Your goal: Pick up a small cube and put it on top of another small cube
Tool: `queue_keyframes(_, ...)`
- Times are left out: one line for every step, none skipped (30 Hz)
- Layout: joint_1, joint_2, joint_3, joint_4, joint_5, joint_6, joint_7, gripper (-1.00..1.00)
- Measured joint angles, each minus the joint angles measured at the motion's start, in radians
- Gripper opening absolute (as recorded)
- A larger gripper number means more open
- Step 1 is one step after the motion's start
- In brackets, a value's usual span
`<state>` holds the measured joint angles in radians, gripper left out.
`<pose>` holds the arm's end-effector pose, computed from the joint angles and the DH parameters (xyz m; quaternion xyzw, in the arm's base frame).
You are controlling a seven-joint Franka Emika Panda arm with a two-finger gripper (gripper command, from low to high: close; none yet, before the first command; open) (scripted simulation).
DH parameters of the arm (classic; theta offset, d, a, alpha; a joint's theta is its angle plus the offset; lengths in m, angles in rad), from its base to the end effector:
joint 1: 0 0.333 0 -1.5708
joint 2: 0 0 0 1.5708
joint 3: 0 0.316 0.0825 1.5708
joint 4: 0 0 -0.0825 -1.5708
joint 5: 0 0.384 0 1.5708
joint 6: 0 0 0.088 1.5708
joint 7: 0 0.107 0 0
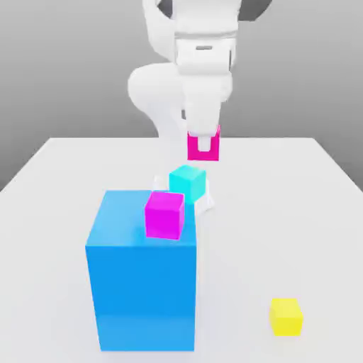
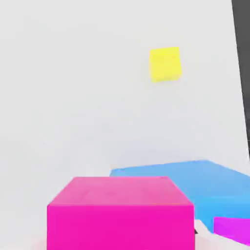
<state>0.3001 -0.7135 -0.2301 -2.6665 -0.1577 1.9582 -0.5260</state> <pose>0.3339 0.0141 0.4462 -0.9374 -0.3482 0.0013 0.0023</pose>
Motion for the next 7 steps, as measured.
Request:
queue_keyframes(-0.004,0.005,-0.006,-0.023,-0.007,0.029,-0.004,-1.0)
queue_keyframes(-0.007,0.015,-0.012,-0.049,-0.014,0.065,-0.006,-1.0)
queue_keyframes(-0.009,0.027,-0.018,-0.078,-0.019,0.106,-0.007,-1.0)
queue_keyframes(-0.011,0.033,-0.021,-0.093,-0.022,0.128,-0.008,1.0)
queue_keyframes(-0.011,0.033,-0.021,-0.093,-0.022,0.128,-0.008,1.0)
queue_keyframes(-0.011,0.033,-0.021,-0.093,-0.022,0.128,-0.008,1.0)
queue_keyframes(-0.011,0.033,-0.021,-0.093,-0.022,0.128,-0.008,1.0)
